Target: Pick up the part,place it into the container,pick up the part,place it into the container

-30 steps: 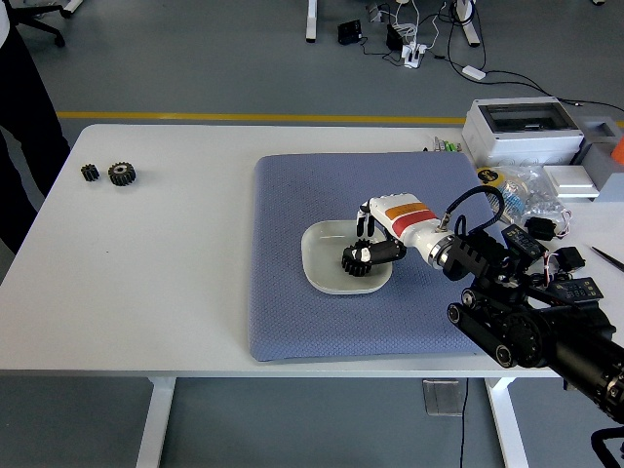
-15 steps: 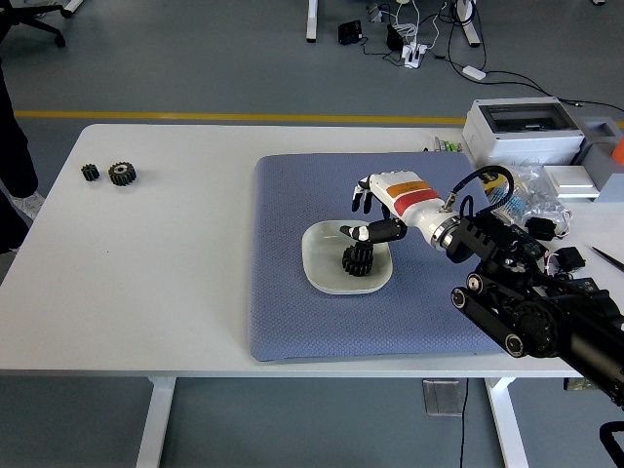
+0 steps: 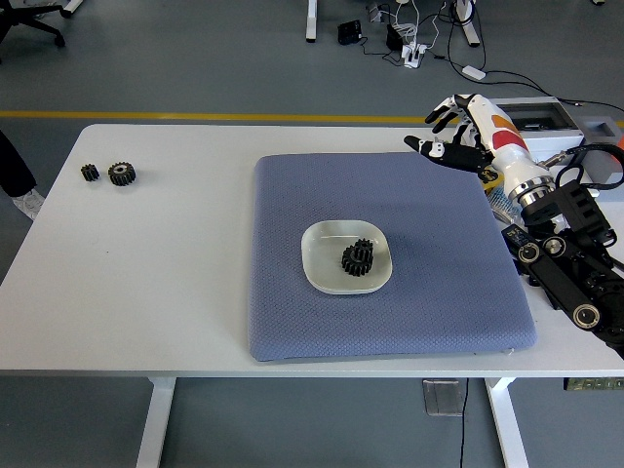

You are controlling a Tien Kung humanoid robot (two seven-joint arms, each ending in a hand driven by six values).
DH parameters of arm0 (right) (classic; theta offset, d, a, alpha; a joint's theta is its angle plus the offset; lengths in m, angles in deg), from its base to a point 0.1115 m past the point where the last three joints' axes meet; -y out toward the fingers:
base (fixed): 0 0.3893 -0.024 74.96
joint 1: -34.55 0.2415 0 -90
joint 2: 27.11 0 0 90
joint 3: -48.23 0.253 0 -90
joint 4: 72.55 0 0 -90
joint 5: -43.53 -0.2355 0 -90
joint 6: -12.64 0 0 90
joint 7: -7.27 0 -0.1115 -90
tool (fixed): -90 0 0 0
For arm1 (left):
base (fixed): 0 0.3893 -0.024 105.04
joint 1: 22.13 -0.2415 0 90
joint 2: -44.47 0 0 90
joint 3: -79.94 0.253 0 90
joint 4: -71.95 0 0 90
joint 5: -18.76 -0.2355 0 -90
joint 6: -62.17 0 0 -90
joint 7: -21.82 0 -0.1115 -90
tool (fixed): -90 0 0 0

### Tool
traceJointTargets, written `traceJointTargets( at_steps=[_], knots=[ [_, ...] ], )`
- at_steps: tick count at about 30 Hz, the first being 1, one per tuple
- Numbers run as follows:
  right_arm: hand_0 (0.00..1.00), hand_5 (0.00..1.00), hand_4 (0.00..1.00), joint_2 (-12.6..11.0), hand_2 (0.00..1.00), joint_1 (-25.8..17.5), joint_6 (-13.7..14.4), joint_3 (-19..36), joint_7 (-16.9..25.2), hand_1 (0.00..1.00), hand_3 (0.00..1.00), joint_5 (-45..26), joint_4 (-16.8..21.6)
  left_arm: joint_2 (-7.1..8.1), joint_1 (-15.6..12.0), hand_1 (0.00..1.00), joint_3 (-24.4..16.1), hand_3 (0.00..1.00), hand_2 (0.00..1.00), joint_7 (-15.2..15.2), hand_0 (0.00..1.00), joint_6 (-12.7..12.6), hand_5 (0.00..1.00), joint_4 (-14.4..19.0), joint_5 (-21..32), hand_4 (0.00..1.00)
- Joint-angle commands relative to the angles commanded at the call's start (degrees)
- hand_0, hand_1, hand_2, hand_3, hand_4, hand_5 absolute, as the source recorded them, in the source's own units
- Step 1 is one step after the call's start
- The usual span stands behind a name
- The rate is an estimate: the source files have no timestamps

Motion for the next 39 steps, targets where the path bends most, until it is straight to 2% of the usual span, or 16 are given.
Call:
traceJointTargets(
  at_steps=[2,3,8,9,14,15,20,21,25,29,39],
  knots=[
    [0.249,0.581,0.998,-0.78,0.586,-1.72,-0.62,3.25,0.54,0.447,0.508,-4.84,0.90,0.01,0.01,0.678,-0.16,0.569,0.685,-0.04,0.717,-0.04,0.569,0.00,-0.07,0.607],
    [0.422,0.684,0.998,-1.12,0.705,-2.58,-0.96,4.96,0.59,0.589,0.621,-7.45,1.23,0.02,0.04,0.678,-0.23,0.569,0.684,-0.02,0.717,-0.03,0.569,0.00,-0.18,0.608],
    [0.422,0.684,0.998,-3.40,0.705,-8.08,-5.99,12.96,0.66,0.589,0.621,-19.37,2.70,0.09,0.45,0.678,-0.26,0.569,0.684,-0.20,0.717,-0.02,0.569,0.00,-0.27,0.608],
    [0.596,0.753,0.998,-3.85,0.753,-9.30,-7.19,14.37,0.66,0.678,0.751,-21.60,2.95,0.09,0.53,0.678,-0.27,0.569,0.684,-0.22,0.716,-0.01,0.569,0.00,-0.32,0.608],
    [0.596,0.753,0.998,-5.46,0.753,-17.44,-12.75,21.88,0.84,0.678,0.751,-33.78,4.54,0.07,0.51,0.678,-0.18,0.569,0.684,-0.28,0.716,0.01,0.569,0.00,-0.42,0.608],
    [0.682,0.778,0.998,-5.70,0.781,-19.18,-13.80,22.83,0.80,0.721,0.776,-35.65,4.92,0.07,0.43,0.678,-0.13,0.569,0.683,-0.27,0.717,0.02,0.569,0.00,-0.40,0.607],
    [0.682,0.778,0.998,-5.34,0.781,-27.76,-19.42,27.49,0.29,0.721,0.776,-32.95,5.59,0.07,0.12,0.678,-0.03,0.569,0.683,-0.29,0.717,0.04,0.569,0.00,-0.43,0.607],
    [0.710,0.806,0.998,-4.89,0.788,-29.31,-20.01,28.56,0.33,0.735,0.785,-32.24,5.59,0.09,0.11,0.677,0.00,0.569,0.683,-0.32,0.717,0.06,0.569,0.00,-0.46,0.607],
    [0.710,0.806,0.998,-2.47,0.788,-33.49,-20.14,32.30,0.57,0.735,0.785,-30.30,5.53,0.22,0.16,0.677,0.34,0.569,0.683,-0.55,0.717,0.10,0.569,0.00,-0.35,0.607],
    [0.712,0.820,0.998,-0.63,0.786,-34.89,-20.02,34.36,0.37,0.733,0.779,-29.42,4.73,0.36,0.32,0.677,0.72,0.569,0.683,-0.77,0.717,0.16,0.570,0.00,-0.13,0.607],
    [0.708,0.832,0.998,0.07,0.779,-33.05,-20.42,34.83,-0.47,0.728,0.762,-27.60,4.47,0.73,1.13,0.677,0.80,0.569,0.683,-0.76,0.717,0.16,0.570,0.00,-0.24,0.608]
  ],
)
